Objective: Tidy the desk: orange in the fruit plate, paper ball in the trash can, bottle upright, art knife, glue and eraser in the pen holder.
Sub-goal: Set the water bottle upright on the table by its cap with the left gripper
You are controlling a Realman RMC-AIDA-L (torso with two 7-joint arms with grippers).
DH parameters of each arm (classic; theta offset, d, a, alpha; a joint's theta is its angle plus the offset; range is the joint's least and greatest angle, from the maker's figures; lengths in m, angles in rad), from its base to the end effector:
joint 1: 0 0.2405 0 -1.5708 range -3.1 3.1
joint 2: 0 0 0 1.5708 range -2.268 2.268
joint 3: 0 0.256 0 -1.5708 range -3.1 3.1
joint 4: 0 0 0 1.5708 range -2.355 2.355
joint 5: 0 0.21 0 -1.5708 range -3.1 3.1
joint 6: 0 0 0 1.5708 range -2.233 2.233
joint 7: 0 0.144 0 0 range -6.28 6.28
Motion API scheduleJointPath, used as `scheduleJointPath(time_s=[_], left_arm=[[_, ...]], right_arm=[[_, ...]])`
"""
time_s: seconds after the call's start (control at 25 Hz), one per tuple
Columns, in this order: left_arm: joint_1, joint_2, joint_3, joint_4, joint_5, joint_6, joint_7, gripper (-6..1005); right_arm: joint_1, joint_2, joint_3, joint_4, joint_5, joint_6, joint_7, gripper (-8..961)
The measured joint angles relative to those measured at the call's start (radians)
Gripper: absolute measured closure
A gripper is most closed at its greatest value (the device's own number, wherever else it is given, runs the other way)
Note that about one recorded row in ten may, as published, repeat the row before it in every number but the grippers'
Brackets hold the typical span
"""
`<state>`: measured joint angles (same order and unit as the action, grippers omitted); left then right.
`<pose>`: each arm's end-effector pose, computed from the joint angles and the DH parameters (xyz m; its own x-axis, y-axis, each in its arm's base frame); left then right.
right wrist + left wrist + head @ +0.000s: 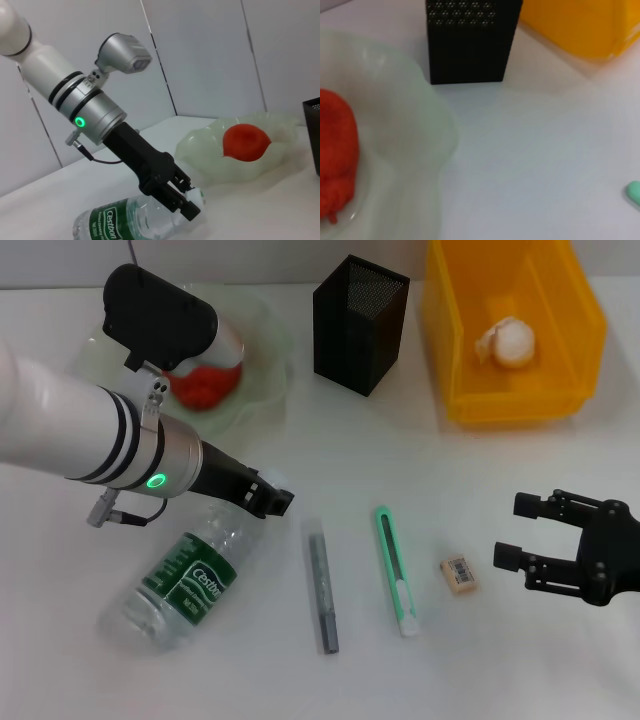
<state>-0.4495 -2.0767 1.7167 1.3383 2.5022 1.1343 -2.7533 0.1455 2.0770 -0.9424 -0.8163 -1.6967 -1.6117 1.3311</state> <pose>-0.1843 0.3394 -0.0610 0.7516 0.6593 -0.0195 0.5797 -0.6745 -0.4572 0.3088 0.2415 0.0113 0.7218 -0.3600 -0.5911 -0.5397 -0.8275 -0.1549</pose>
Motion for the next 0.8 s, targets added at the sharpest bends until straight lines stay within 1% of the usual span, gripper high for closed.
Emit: scheduleJointPath(time_s=[0.04, 0.08, 0.12, 0.16, 0.2, 0.24, 0.28, 0.32, 0.36, 0.44, 0.56, 0.72, 0.76, 0.8], left_arm=[[0.016, 0.002, -0.014, 0.025, -0.036, 0.013, 0.046, 546], [0.016, 0.002, -0.014, 0.025, -0.036, 0.013, 0.046, 546], [0.044, 0.004, -0.037, 0.063, -0.087, 0.028, 0.113, 546], [0.044, 0.004, -0.037, 0.063, -0.087, 0.028, 0.113, 546], [0.068, 0.005, -0.053, 0.092, -0.120, 0.036, 0.161, 546], [0.111, 0.005, -0.076, 0.137, -0.157, 0.042, 0.236, 546], [0.111, 0.005, -0.076, 0.137, -0.157, 0.042, 0.236, 547], [0.147, 0.005, -0.104, 0.170, -0.186, 0.045, 0.294, 548], [0.147, 0.005, -0.104, 0.170, -0.186, 0.045, 0.294, 549], [0.177, 0.006, -0.143, 0.184, -0.237, 0.054, 0.361, 551], [0.225, 0.007, -0.215, 0.179, -0.342, 0.070, 0.506, 551], [0.225, 0.007, -0.215, 0.179, -0.342, 0.070, 0.506, 551], [0.269, 0.007, -0.269, 0.166, -0.434, 0.085, 0.636, 551], [0.269, 0.007, -0.269, 0.166, -0.434, 0.085, 0.636, 552]], right_arm=[[-0.001, 0.000, 0.010, 0.000, 0.000, -0.003, 0.000, 176], [-0.001, 0.000, 0.010, 0.000, 0.000, -0.003, 0.000, 176], [-0.001, 0.000, 0.016, 0.000, 0.000, -0.008, 0.000, 176], [-0.001, 0.000, 0.016, 0.000, 0.000, -0.008, 0.000, 176], [-0.001, 0.000, 0.019, 0.000, 0.000, -0.009, 0.000, 177], [-0.001, 0.000, 0.019, 0.000, 0.000, -0.009, 0.000, 177], [-0.001, 0.000, 0.019, 0.000, 0.000, -0.009, 0.000, 177], [-0.001, 0.000, 0.019, 0.000, 0.000, -0.010, 0.000, 177], [-0.001, 0.000, 0.019, 0.000, 0.000, -0.010, 0.000, 177], [0.000, 0.000, 0.019, 0.000, 0.000, -0.010, 0.001, 177], [0.001, 0.000, 0.019, -0.001, 0.000, -0.010, 0.002, 177], [0.005, 0.000, 0.019, -0.005, 0.000, -0.011, 0.013, 177], [0.006, 0.000, 0.019, -0.005, 0.000, -0.012, 0.016, 177], [0.006, 0.000, 0.019, -0.006, 0.000, -0.013, 0.017, 177]])
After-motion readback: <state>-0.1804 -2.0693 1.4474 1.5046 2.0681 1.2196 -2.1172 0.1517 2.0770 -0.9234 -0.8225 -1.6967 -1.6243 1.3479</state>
